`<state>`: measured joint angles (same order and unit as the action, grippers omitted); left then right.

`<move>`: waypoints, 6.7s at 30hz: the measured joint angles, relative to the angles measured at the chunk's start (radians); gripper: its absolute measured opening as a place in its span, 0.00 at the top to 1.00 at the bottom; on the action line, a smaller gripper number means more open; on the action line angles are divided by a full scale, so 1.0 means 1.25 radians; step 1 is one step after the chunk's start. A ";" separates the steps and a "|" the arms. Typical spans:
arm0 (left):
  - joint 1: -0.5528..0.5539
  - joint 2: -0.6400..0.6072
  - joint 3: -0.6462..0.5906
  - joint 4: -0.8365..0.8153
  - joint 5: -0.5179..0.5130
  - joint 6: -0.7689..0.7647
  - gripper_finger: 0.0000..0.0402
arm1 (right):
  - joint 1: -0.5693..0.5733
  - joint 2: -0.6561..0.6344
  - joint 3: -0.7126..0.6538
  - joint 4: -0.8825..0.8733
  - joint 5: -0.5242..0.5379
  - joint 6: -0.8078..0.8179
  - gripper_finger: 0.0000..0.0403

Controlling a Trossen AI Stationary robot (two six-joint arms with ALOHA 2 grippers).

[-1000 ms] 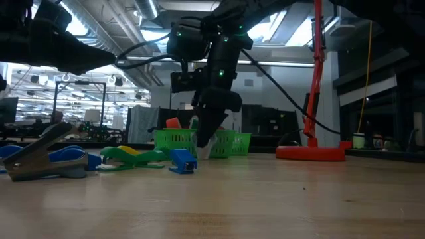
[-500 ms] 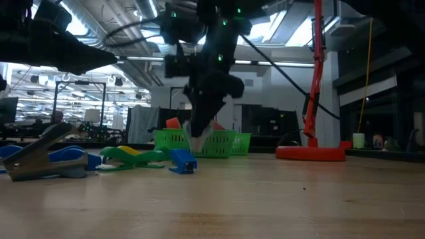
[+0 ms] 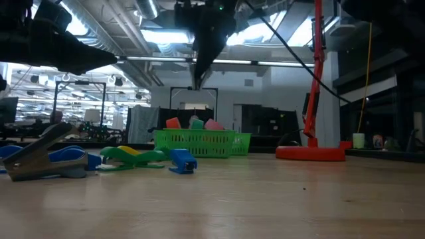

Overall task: Pick and place Stapler, Stapler remover, tape
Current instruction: Put the blue staple remover into the right green bin, then put the green stapler into the left green bin

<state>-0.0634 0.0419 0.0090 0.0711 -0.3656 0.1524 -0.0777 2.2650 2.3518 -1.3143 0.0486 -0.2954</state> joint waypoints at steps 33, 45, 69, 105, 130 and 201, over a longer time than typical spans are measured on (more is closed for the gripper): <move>0.000 0.000 0.000 0.000 0.000 0.000 0.68 | -0.302 -0.018 -0.308 0.274 0.134 0.182 0.87; 0.000 0.000 0.000 0.000 0.000 0.000 0.68 | -0.302 -0.017 -0.349 0.268 0.198 0.192 0.85; 0.000 0.000 0.000 0.000 0.000 0.000 0.68 | -0.136 -0.017 -0.155 0.240 -0.023 0.216 0.84; 0.000 0.000 0.000 0.000 0.000 0.000 0.68 | 0.195 -0.018 -0.397 0.611 0.005 0.347 0.32; 0.000 0.000 0.000 0.000 0.000 0.000 0.68 | 0.212 -0.018 -0.629 0.824 0.009 0.291 0.32; 0.000 0.000 0.000 0.000 0.000 0.000 0.68 | 0.139 -0.023 -0.546 0.497 -0.078 0.808 0.83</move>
<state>-0.0631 0.0418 0.0090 0.0711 -0.3656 0.1524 0.0963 2.2367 1.6691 -0.6936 -0.0492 0.7149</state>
